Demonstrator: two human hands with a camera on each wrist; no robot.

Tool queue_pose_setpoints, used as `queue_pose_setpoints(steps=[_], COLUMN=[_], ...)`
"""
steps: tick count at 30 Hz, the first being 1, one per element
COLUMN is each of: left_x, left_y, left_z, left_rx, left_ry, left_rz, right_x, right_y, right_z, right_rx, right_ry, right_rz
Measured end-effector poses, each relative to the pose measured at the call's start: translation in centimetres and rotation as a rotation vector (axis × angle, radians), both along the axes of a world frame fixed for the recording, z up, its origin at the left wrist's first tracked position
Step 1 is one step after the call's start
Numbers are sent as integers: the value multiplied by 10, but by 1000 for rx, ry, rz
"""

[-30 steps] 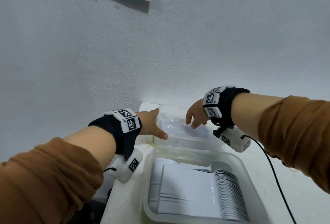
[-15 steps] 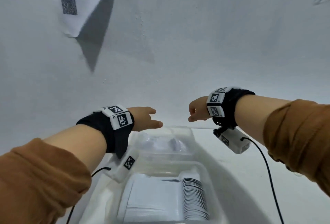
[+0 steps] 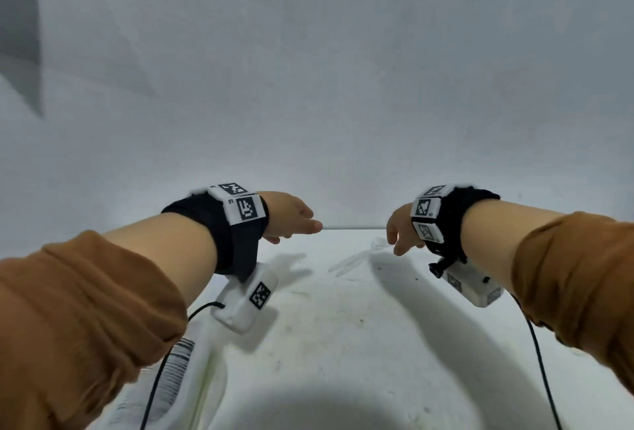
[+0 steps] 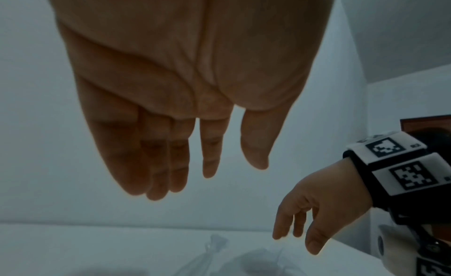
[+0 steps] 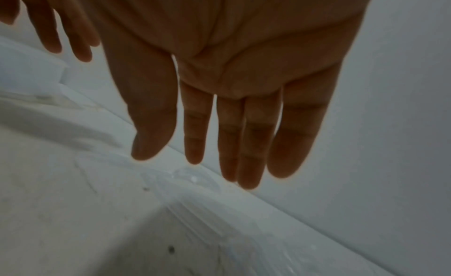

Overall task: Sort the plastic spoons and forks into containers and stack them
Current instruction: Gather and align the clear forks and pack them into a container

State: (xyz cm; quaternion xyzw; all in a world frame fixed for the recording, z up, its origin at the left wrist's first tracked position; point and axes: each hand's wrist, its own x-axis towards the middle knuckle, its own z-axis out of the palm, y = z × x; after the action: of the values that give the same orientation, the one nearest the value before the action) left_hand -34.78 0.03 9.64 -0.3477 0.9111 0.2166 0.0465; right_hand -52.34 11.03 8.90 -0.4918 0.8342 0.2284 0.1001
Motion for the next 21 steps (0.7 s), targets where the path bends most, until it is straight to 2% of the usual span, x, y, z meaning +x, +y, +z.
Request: queue_pose_setpoints(steps=[4,11,21], left_x=[-53,-123,-163], left_y=[22,24,4], left_z=[-19,-59,-90], left_rx=[-92,-163,-181], left_ry=[-148,-262,-351], left_rz=[-80,-120,-63], right_x=[-46,-89,-107], right_y=[23,23,13], right_z=[-24,-50,-64], right_rx=[79,71,124], right_ry=[36,-99,-88], right_rz=[35,124,167])
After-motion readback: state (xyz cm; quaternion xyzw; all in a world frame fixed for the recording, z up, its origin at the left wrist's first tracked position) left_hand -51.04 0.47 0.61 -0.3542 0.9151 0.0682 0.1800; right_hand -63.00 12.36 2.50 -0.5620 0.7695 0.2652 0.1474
